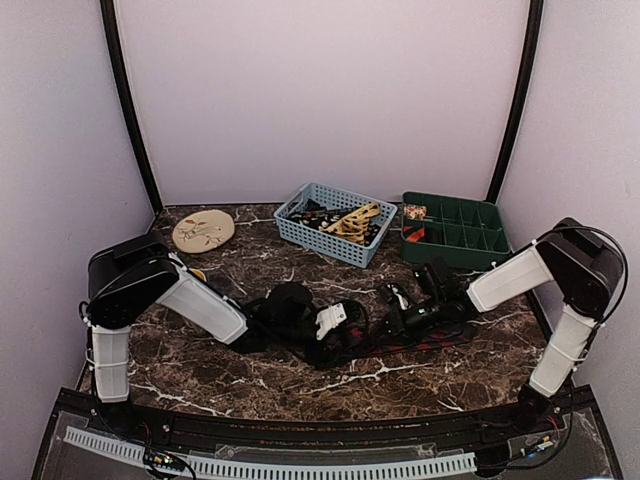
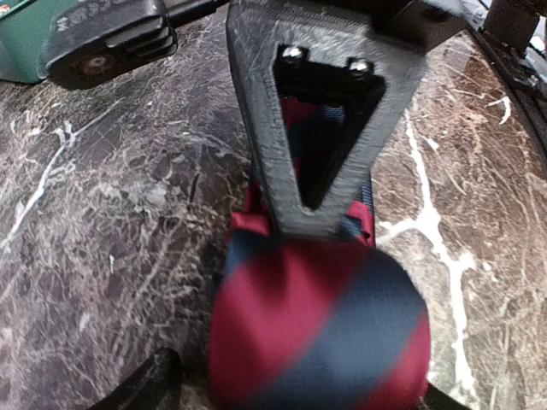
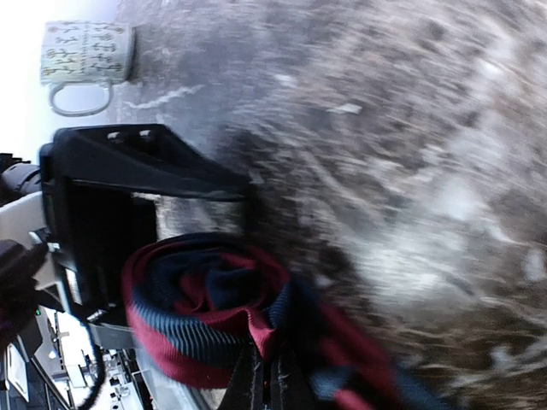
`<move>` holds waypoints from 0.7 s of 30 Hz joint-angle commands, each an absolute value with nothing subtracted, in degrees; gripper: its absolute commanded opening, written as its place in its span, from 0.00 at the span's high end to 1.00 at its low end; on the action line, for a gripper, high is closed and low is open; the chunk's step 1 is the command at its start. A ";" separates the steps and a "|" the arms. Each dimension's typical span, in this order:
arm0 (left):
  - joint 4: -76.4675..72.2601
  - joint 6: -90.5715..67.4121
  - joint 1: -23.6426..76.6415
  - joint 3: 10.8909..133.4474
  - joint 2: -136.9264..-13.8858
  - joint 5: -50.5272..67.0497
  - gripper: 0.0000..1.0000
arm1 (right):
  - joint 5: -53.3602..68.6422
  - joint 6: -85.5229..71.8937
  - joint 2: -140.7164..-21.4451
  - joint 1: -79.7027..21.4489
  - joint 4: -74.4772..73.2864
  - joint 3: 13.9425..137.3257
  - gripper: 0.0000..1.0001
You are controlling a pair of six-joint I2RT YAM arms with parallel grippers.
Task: Roll the ties
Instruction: Roll the tie at the center of the board.
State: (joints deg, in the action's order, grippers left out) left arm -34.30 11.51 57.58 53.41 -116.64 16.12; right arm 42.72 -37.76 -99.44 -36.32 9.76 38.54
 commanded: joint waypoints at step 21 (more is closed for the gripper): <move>-49.95 10.68 62.11 53.79 -124.01 10.60 0.21 | 36.14 -31.73 -102.28 -34.49 7.30 35.61 1.00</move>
State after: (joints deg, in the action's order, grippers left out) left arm -55.48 1.89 59.35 50.89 -123.26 16.73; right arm 41.91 -33.04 -100.66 -34.79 13.58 36.23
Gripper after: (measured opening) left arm 0.784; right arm 0.008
